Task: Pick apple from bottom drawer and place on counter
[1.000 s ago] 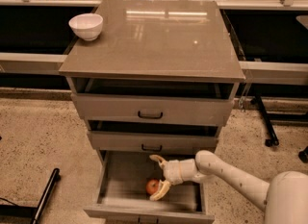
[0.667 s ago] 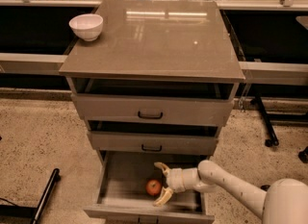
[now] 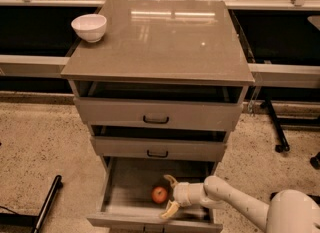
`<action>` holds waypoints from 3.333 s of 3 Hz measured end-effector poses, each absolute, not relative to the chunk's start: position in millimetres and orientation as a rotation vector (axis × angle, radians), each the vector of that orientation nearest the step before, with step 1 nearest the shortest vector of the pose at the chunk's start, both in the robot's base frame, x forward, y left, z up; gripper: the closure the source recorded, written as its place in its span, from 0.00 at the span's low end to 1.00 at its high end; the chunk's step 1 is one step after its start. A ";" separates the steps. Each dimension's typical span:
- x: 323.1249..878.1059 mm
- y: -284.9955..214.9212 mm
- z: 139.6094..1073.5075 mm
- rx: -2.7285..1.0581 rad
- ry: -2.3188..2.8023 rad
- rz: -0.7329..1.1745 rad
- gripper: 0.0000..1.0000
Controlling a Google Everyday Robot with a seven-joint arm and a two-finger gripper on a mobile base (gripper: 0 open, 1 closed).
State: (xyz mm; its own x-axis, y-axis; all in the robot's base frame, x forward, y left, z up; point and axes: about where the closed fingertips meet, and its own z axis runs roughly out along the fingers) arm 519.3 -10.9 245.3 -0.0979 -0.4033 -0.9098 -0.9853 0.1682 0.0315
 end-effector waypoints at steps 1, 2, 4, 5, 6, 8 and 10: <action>541.2 -14.8 218.2 -1.321 1.683 0.795 0.00; 562.1 -23.0 203.2 -1.299 1.672 0.728 0.11; 574.0 -26.1 152.4 -1.310 1.726 0.761 0.10; 570.0 -18.3 136.6 -1.294 1.728 0.820 0.29; 569.2 -2.4 132.5 -1.276 1.683 0.893 0.52; 582.7 -14.6 184.5 -1.269 1.571 0.883 0.98; 543.9 -108.2 382.5 -1.277 1.481 0.854 1.00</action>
Offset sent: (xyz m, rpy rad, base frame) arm 0.0745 -0.0311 -0.0579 -0.0713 -0.1524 -0.1767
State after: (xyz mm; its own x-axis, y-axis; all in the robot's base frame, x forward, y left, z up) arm 543.9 -108.2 382.5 0.0155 -0.2988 -0.9542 -0.9756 0.2047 -0.0800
